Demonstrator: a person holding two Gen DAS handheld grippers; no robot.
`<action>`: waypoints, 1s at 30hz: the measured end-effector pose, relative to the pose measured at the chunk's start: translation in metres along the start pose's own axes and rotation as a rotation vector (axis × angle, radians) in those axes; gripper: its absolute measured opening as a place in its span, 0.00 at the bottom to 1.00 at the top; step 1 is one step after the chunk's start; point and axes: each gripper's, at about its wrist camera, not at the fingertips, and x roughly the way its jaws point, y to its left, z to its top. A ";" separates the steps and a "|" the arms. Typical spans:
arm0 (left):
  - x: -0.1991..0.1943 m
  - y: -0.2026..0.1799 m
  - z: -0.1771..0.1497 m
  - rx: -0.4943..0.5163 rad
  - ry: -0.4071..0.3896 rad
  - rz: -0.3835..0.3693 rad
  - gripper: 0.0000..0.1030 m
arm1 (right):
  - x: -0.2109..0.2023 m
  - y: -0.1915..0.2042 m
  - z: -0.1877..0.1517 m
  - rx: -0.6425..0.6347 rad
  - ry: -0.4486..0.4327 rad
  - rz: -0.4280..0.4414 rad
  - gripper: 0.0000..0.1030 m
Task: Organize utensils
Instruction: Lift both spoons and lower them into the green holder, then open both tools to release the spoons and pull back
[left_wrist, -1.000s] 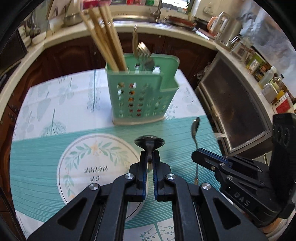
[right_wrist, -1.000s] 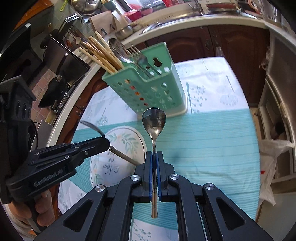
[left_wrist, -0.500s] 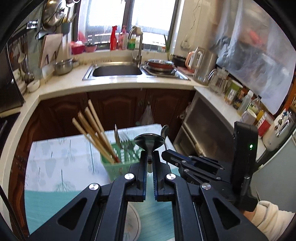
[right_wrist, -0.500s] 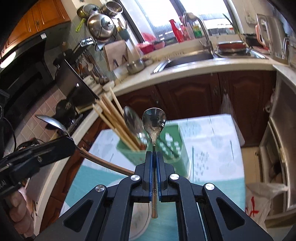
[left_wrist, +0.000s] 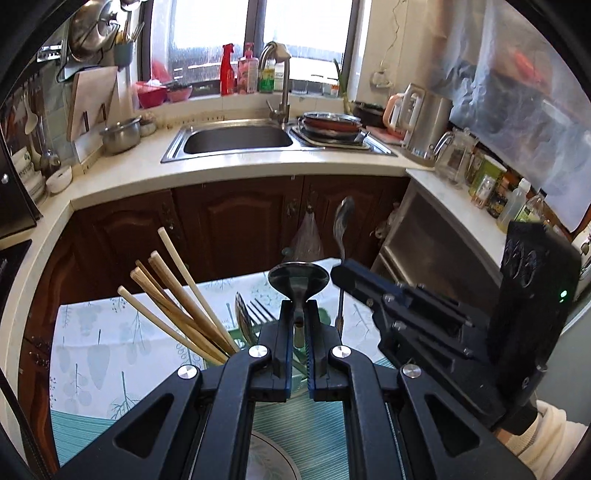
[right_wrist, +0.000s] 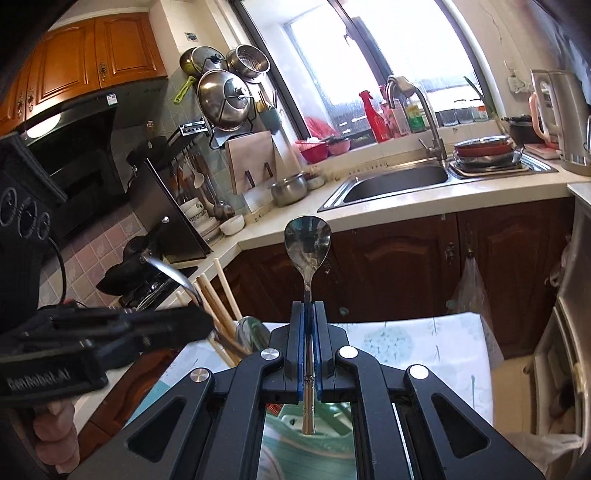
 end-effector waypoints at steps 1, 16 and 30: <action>0.006 0.001 -0.002 0.003 0.010 -0.001 0.03 | 0.004 -0.001 0.000 -0.009 -0.008 0.001 0.04; 0.062 0.013 -0.033 -0.009 0.144 -0.012 0.03 | 0.075 -0.007 -0.063 -0.156 0.049 0.013 0.04; 0.054 0.020 -0.046 -0.047 0.209 -0.026 0.03 | 0.067 -0.002 -0.114 -0.149 0.134 -0.018 0.17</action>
